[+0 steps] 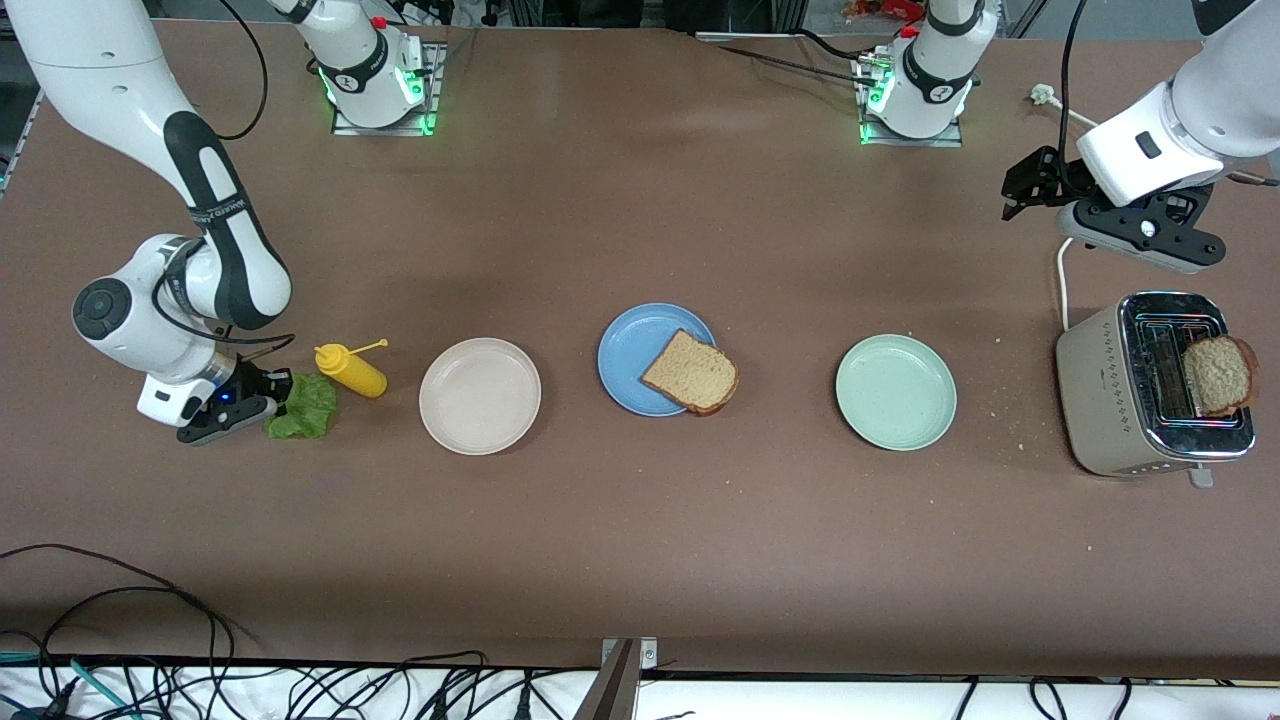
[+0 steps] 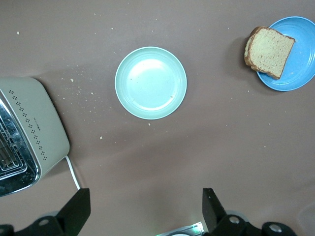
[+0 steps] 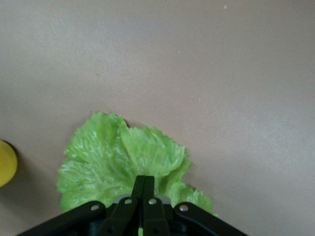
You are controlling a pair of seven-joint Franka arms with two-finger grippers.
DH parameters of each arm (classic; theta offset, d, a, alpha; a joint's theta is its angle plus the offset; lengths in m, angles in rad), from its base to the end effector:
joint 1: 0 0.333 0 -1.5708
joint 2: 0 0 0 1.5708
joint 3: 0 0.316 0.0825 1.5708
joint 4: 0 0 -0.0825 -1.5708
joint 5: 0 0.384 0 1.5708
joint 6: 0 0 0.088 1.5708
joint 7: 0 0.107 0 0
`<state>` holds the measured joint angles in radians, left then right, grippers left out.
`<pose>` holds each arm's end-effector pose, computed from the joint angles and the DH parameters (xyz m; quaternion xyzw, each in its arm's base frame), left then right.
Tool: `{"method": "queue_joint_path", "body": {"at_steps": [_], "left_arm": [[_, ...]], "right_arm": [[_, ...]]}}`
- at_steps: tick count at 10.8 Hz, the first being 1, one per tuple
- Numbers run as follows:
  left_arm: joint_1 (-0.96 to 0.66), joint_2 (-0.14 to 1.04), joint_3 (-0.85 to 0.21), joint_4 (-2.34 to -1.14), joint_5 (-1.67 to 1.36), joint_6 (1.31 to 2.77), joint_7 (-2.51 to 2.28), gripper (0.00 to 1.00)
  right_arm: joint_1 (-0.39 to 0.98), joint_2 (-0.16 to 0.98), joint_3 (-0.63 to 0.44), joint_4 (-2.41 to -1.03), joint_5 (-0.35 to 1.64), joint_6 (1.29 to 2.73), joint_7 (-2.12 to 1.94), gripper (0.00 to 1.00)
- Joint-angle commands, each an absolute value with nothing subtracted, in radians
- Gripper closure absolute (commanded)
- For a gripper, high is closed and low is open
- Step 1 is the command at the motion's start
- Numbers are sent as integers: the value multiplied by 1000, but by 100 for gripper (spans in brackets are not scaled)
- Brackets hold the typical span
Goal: Make sandwich in blue plate with both arms
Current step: 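Reach the right gripper down to the green lettuce leaf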
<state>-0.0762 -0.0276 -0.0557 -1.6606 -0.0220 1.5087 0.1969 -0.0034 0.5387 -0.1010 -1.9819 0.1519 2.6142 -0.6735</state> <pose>0.5312 -0.0734 0.5925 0.9846 -0.1633 -0.0618 0.0122 0.6177 -0.0661 0.2009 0.9726 0.2268 0.0516 0.0040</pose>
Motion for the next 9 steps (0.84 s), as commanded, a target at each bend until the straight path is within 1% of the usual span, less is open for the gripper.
{"method": "queue_joint_path", "body": {"at_steps": [1, 3, 4, 5, 6, 9], "left_arm": [[-63, -18, -48, -1647, -35, 1503, 192, 0], [-63, -15, -49, -1644, -35, 1503, 189, 0], [-61, -15, -48, -1646, -35, 1500, 187, 0], [-63, -14, -49, -1643, -35, 1500, 187, 0], [-63, -15, -52, -1643, -35, 1500, 186, 0], [-63, -15, -52, -1643, -35, 1500, 186, 0]], "right_arm": [[-17, 457, -84, -1996, 170, 2539, -692, 100], [-15, 436, -84, -1988, 170, 2504, -692, 100], [-15, 445, -84, -1990, 170, 2503, -690, 100], [-17, 472, -84, -1990, 179, 2523, -687, 1], [-17, 492, -84, -1990, 225, 2554, -689, 0], [-17, 555, -84, -1994, 233, 2635, -699, 0]]}}
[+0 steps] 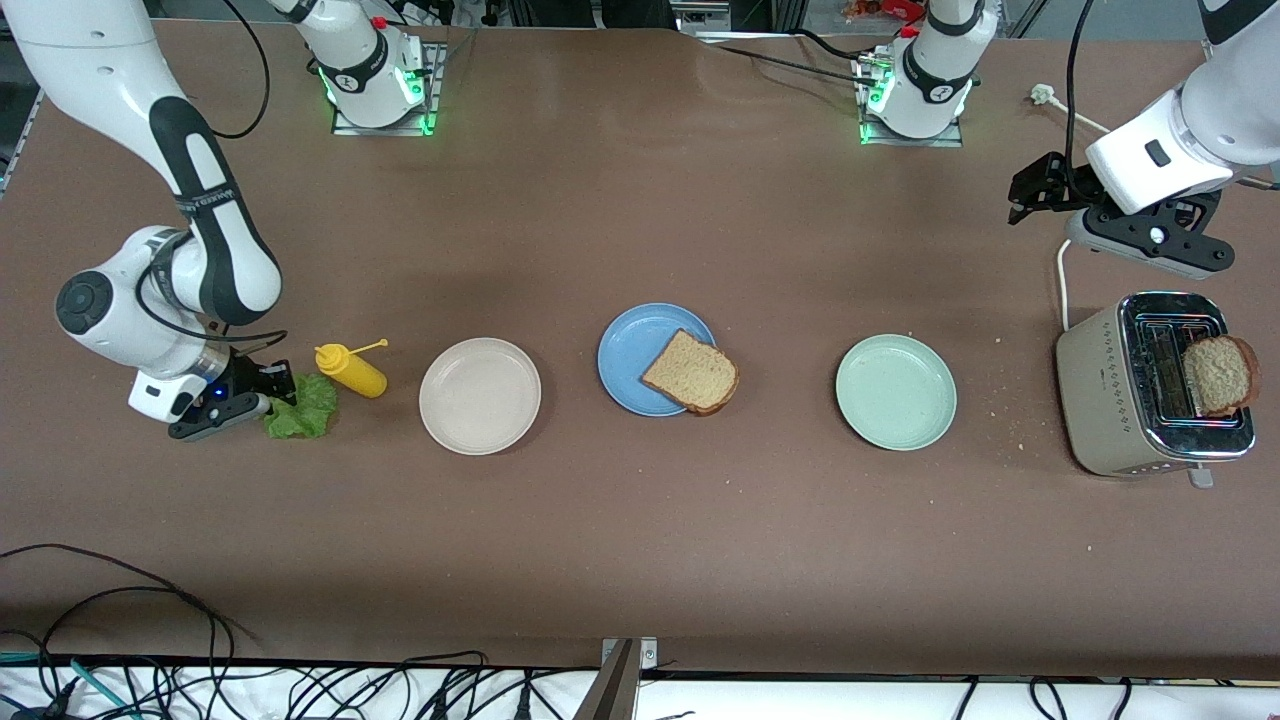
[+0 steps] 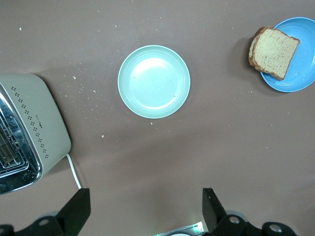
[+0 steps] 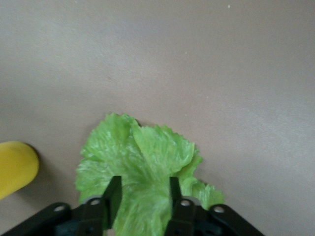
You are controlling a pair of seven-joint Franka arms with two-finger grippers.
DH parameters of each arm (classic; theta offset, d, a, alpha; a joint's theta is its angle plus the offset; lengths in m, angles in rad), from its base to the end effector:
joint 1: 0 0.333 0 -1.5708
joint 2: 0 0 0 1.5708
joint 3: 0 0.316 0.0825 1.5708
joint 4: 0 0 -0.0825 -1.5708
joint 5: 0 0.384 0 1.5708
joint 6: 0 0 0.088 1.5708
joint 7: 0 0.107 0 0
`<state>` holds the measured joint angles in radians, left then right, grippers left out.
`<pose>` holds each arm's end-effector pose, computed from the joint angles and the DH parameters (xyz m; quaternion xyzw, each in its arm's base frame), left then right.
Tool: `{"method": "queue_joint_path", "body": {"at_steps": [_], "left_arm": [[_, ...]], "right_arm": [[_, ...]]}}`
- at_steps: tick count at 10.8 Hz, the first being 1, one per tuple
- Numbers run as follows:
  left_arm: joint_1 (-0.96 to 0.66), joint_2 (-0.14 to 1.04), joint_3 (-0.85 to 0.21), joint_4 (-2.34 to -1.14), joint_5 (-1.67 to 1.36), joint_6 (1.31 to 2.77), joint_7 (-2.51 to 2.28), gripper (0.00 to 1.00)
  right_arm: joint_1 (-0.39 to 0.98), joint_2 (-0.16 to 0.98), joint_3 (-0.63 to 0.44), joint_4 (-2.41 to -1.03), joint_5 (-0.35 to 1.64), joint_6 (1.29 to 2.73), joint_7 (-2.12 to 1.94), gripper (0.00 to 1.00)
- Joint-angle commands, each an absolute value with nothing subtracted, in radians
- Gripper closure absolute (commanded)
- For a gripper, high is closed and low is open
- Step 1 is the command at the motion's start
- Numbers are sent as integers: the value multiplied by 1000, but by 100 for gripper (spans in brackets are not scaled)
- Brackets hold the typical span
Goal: Make sandwich in blue plate with both arms
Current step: 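Reach the right gripper down to the green lettuce leaf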
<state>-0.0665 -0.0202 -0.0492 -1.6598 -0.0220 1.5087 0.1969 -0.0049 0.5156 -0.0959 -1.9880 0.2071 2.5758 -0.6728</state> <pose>0.5342 -0.0648 0.5889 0.9857 -0.1552 -0.0649 0.0131 0.6148 -0.0639 0.2088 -0.9772 -0.2060 -0.0491 0.0182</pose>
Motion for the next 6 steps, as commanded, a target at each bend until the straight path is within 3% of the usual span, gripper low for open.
{"method": "queue_joint_path", "body": {"at_steps": [1, 3, 4, 6], "left_arm": [[-63, -14, -51, -1643, -35, 1502, 186, 0], [-57, -14, -49, -1643, -35, 1500, 187, 0], [-58, -14, -52, -1641, -35, 1502, 186, 0], [-60, -14, -54, -1640, -35, 1502, 186, 0]], "right_arm": [[-17, 561, -84, -1994, 233, 2643, -703, 0], [-17, 581, -84, -1994, 233, 2675, -706, 0], [-18, 583, -83, -1994, 235, 2680, -731, 15], [-18, 580, -84, -1990, 235, 2680, -800, 92]]}}
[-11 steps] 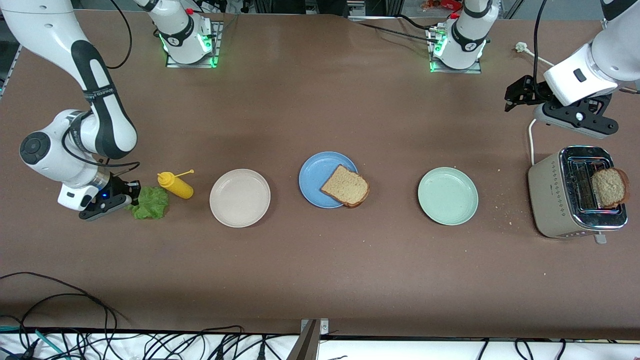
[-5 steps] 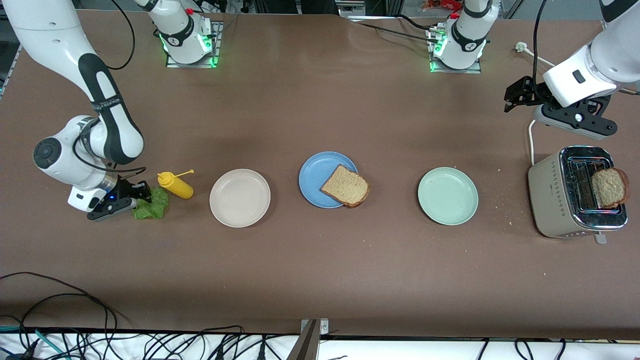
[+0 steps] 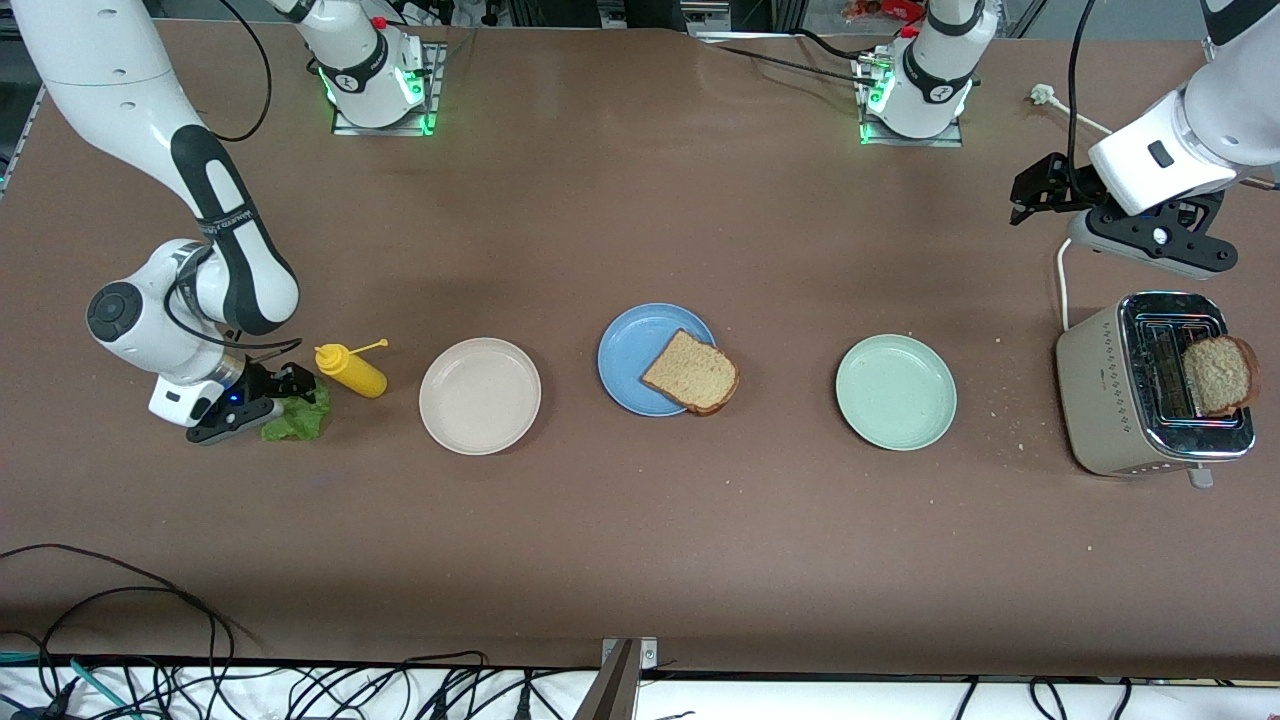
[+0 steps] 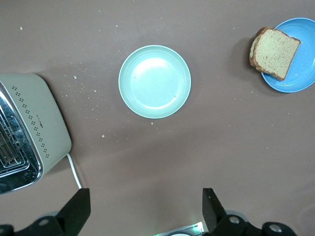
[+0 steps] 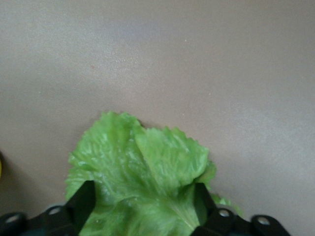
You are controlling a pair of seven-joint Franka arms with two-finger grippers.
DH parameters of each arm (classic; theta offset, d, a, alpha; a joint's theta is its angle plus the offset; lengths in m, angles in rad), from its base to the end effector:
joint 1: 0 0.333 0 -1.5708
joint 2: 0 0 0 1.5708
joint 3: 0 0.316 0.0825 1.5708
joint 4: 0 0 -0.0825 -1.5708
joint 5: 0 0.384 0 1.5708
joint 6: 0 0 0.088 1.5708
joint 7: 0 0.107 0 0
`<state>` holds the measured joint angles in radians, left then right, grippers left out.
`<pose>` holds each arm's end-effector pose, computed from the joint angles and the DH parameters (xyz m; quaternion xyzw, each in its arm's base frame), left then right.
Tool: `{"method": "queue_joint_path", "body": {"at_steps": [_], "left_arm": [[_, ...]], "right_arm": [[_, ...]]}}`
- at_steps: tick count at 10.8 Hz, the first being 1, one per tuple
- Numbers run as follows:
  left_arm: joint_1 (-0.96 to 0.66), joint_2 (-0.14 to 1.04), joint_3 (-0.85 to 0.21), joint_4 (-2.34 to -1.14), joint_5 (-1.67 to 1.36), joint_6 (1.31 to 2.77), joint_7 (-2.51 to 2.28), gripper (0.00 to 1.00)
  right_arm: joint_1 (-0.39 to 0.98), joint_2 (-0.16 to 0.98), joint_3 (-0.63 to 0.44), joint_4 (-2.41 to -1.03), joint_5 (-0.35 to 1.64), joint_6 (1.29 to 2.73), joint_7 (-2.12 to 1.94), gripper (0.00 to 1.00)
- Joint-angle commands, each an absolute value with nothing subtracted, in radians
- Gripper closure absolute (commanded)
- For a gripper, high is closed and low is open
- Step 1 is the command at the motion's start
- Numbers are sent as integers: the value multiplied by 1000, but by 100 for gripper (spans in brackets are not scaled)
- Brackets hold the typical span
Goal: Make sandwich in blue plate with both arms
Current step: 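Reach the right gripper down to the green lettuce leaf, then grasp the lettuce leaf with the right gripper and lift it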
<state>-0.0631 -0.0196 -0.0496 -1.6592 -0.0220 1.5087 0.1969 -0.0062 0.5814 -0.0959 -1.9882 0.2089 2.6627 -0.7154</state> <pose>0.5346 -0.0632 0.5889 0.9859 -0.1538 -0.0649 0.0133 0.6136 -0.0674 0.1767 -0.9732 -0.2231 -0.0560 0.0048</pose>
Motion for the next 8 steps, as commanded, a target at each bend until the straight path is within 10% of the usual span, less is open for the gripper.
{"method": "queue_joint_path", "body": {"at_steps": [1, 8], "left_arm": [[-58, -12, -54, -1641, -35, 1502, 186, 0], [-60, -14, -54, -1640, -35, 1502, 186, 0]], "right_arm": [[-18, 578, -86, -1990, 236, 2678, -810, 100], [-15, 464, -84, -1987, 233, 2567, -815, 100]]}}
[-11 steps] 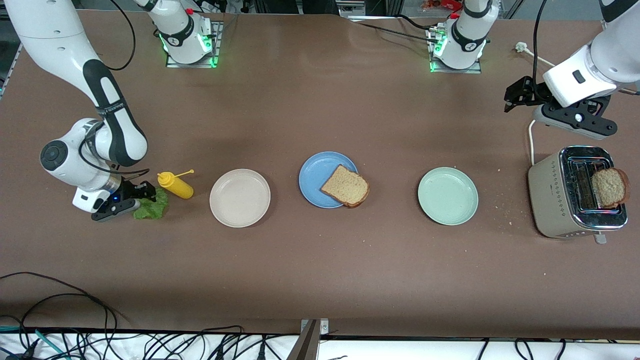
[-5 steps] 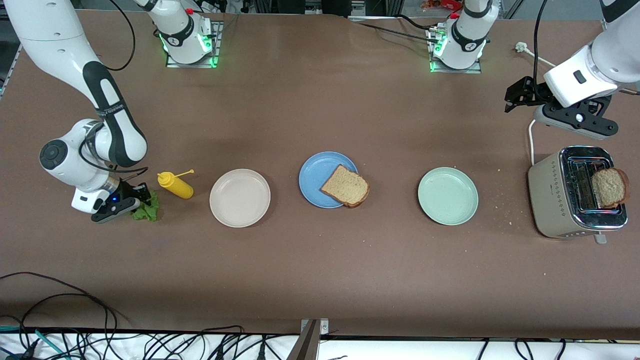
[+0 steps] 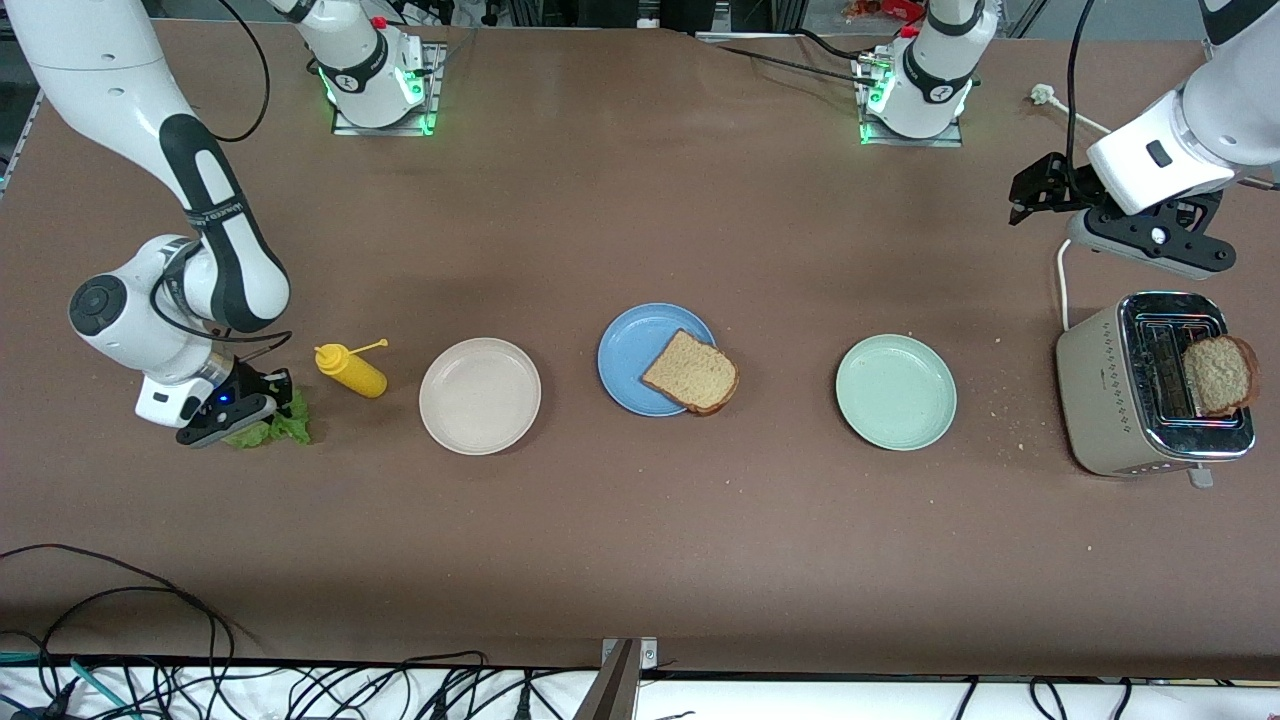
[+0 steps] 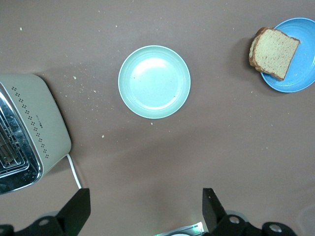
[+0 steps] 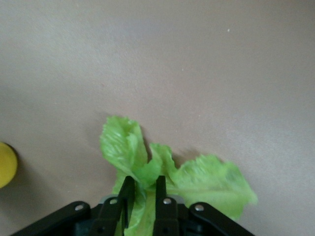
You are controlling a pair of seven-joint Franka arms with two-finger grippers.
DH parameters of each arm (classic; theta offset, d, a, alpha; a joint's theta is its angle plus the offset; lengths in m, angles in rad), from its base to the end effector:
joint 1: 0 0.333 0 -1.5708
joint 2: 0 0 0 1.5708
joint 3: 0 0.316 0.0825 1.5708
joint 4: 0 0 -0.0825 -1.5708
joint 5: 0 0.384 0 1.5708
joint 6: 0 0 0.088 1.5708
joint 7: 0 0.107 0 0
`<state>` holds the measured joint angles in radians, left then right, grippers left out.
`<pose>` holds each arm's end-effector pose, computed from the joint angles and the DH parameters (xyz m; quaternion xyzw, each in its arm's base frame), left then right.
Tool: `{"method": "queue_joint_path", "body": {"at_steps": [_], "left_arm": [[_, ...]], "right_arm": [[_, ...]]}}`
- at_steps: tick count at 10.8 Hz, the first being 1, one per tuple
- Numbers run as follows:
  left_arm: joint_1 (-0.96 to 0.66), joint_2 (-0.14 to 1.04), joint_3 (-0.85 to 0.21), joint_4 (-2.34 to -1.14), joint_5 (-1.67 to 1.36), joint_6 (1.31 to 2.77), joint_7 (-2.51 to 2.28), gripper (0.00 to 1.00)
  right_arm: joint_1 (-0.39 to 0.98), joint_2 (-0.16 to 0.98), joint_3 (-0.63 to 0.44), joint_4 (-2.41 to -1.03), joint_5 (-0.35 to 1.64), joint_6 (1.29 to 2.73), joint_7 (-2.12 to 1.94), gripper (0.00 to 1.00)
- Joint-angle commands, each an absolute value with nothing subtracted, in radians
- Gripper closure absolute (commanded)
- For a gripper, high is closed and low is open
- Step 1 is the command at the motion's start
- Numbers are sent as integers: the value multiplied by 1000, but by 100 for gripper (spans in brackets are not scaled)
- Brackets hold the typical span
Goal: Make sandwich in blue plate with both arms
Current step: 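Grasp the lettuce leaf with the right gripper and lift it, then carry the lettuce with the right gripper onto the bread slice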
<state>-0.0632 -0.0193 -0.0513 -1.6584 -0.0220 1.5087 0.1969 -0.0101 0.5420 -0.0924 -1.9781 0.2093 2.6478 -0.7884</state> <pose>0.5346 -0.0642 0.5891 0.9858 -0.1547 -0.0647 0.0132 0.6215 -0.0675 0.2033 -0.9632 -0.2585 -0.0737 0.0005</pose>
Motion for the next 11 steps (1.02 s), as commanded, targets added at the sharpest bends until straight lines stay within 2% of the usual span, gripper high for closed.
{"method": "queue_joint_path", "body": {"at_steps": [1, 5, 9, 11], "left_arm": [[-60, -14, -54, -1640, -35, 1503, 186, 0], [-58, -14, -54, -1640, -35, 1502, 186, 0], [-58, -14, -54, -1640, -35, 1502, 186, 0], [-58, -14, -54, -1641, -35, 1502, 186, 0]], "right_arm": [[-15, 434, -83, -1985, 233, 2521, -812, 100], [-15, 296, -78, -1976, 233, 2334, -810, 100], [-12, 169, -80, -1888, 232, 2070, -799, 100], [21, 144, -84, -1827, 213, 1973, -699, 100]]}}
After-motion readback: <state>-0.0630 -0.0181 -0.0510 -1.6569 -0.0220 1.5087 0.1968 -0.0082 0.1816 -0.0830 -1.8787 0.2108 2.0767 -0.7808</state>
